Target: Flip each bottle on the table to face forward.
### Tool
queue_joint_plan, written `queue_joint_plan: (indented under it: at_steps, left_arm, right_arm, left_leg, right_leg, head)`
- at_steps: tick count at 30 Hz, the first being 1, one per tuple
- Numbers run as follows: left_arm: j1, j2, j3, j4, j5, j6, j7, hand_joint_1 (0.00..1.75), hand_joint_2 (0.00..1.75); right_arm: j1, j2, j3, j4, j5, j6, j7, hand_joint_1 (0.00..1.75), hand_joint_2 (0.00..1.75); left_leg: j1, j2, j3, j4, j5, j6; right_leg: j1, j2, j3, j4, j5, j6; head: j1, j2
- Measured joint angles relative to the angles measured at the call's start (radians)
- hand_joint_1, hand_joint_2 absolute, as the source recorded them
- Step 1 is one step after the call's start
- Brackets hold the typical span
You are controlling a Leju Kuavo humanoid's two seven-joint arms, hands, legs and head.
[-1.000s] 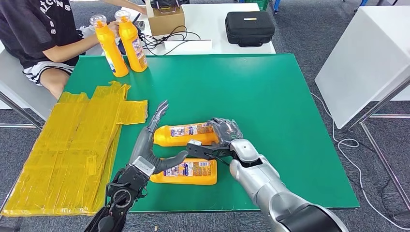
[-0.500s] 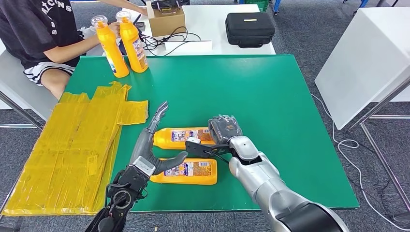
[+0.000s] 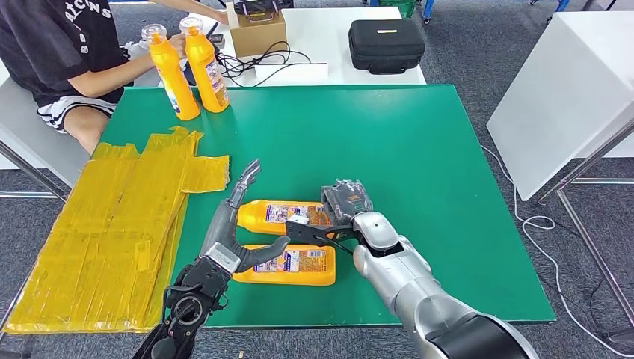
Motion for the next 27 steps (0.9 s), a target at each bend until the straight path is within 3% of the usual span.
queue_joint_plan:
  at_steps: [16, 27]
  left_arm:
    - [-0.001, -0.011, 0.018, 0.003, 0.019, -0.029, 0.017, 0.0, 1.75]
    - [-0.006, -0.018, 0.065, 0.035, 0.085, -0.018, 0.005, 0.0, 1.75]
  right_arm:
    - [0.03, 0.033, -0.015, -0.082, 0.061, -0.05, -0.015, 0.0, 1.75]
    - [0.069, 0.064, -0.015, -0.142, -0.046, -0.018, -0.07, 0.0, 1.75]
  left_leg:
    - [0.0, 0.001, 0.001, 0.0, 0.0, 0.0]
    - [0.0, 0.0, -0.001, 0.0, 0.0, 0.0]
  right_leg:
    - [0.0, 0.0, 0.001, 0.0, 0.0, 0.0]
    - [0.001, 0.0, -0.001, 0.0, 0.0, 0.0]
  head:
    - [0.0, 0.0]
    - [0.0, 0.0]
